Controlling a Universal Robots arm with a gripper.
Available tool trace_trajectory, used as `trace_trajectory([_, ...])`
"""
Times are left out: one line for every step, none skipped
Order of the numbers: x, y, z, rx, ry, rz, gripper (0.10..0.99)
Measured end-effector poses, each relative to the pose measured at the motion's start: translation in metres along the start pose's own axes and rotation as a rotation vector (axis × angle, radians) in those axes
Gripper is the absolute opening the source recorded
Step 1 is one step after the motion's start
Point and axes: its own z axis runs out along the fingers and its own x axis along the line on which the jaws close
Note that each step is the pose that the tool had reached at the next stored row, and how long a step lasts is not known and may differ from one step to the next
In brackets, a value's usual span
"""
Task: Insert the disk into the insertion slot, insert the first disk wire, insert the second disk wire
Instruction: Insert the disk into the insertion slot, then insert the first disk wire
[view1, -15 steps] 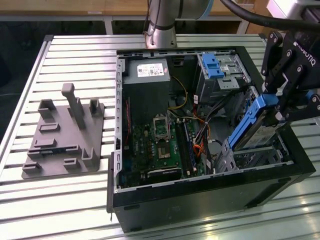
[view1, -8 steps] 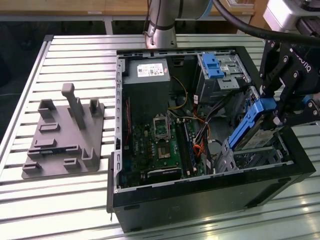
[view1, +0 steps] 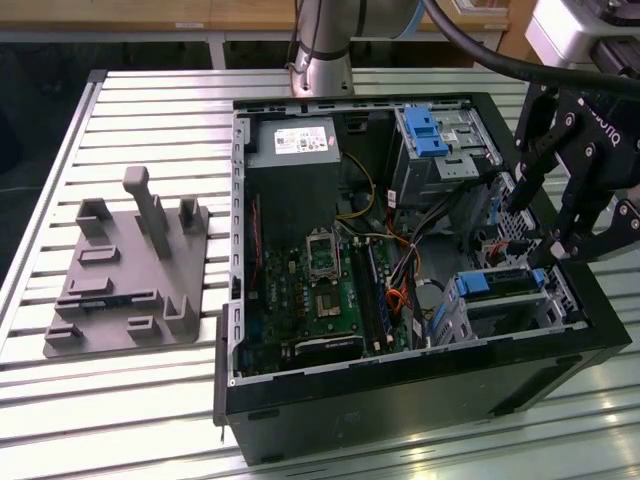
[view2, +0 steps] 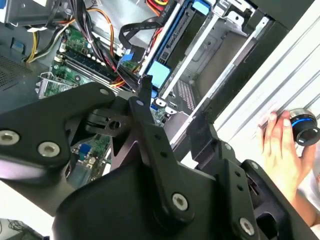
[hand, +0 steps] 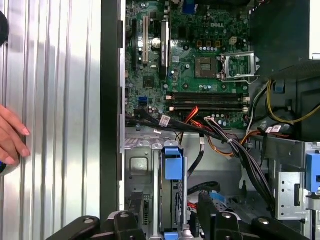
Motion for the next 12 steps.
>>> trace_trajectory([0.0, 0.0, 0.0, 0.0, 0.0, 0.0, 0.557])
trace_trajectory([0.0, 0.0, 0.0, 0.0, 0.0, -0.001, 0.557])
trace_trajectory([0.0, 0.0, 0.0, 0.0, -0.0001, -0.001, 0.557])
trace_trajectory([0.0, 0.0, 0.0, 0.0, 0.0, -0.002, 0.557])
trace_trajectory([0.0, 0.0, 0.0, 0.0, 0.0, -0.002, 0.557])
trace_trajectory([0.0, 0.0, 0.0, 0.0, 0.0, -0.003, 0.557])
trace_trajectory([0.0, 0.0, 0.0, 0.0, 0.0, -0.003, 0.557])
trace_trajectory([0.0, 0.0, 0.0, 0.0, 0.0, -0.005, 0.557])
trace_trajectory([0.0, 0.0, 0.0, 0.0, 0.0, -0.006, 0.557])
trace_trajectory([0.0, 0.0, 0.0, 0.0, 0.0, -0.006, 0.557])
trace_trajectory([0.0, 0.0, 0.0, 0.0, 0.0, -0.007, 0.557])
trace_trajectory([0.0, 0.0, 0.0, 0.0, 0.0, -0.007, 0.557])
